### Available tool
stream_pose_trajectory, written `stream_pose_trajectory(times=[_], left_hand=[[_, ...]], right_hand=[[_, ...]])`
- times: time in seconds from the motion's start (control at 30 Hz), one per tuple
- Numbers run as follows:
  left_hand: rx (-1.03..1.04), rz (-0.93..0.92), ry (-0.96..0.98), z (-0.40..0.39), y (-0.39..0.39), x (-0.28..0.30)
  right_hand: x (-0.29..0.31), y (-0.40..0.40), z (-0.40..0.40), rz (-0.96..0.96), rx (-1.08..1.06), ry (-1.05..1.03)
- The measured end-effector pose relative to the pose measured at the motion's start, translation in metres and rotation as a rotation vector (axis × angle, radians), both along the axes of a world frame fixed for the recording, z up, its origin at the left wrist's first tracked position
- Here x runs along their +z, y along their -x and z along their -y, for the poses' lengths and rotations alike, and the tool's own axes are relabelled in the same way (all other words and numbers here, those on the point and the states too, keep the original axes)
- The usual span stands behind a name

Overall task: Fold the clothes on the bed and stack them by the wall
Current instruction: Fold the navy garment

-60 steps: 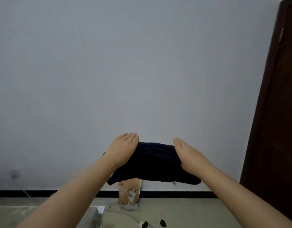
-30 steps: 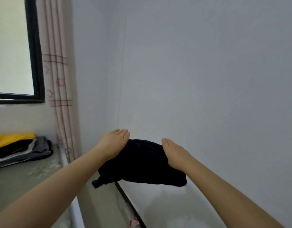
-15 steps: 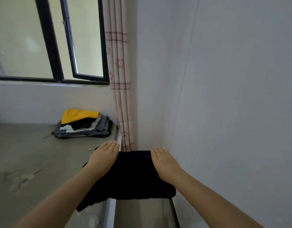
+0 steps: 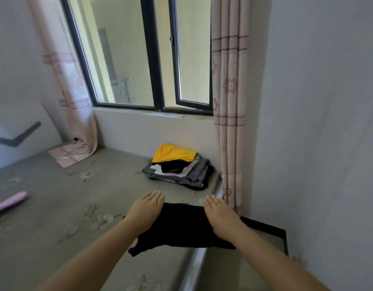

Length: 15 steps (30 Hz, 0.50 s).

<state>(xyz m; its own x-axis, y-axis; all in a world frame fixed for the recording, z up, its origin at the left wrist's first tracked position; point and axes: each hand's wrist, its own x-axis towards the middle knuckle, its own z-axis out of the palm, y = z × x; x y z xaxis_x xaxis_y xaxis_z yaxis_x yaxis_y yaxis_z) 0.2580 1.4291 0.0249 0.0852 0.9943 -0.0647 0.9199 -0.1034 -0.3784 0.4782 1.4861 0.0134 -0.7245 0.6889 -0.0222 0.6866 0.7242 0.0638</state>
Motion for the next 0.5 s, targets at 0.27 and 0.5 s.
stream_pose_trajectory(times=[0.27,0.5], left_hand=[[0.050,0.040,-0.055,-0.168,0.088,-0.006],[0.122,0.119,-0.093,-0.292,0.140,-0.014]], right_hand=[[-0.007,0.085,-0.187,0.083,0.079,0.064],[-0.003,0.144,-0.320,0.138,0.179,-0.026]])
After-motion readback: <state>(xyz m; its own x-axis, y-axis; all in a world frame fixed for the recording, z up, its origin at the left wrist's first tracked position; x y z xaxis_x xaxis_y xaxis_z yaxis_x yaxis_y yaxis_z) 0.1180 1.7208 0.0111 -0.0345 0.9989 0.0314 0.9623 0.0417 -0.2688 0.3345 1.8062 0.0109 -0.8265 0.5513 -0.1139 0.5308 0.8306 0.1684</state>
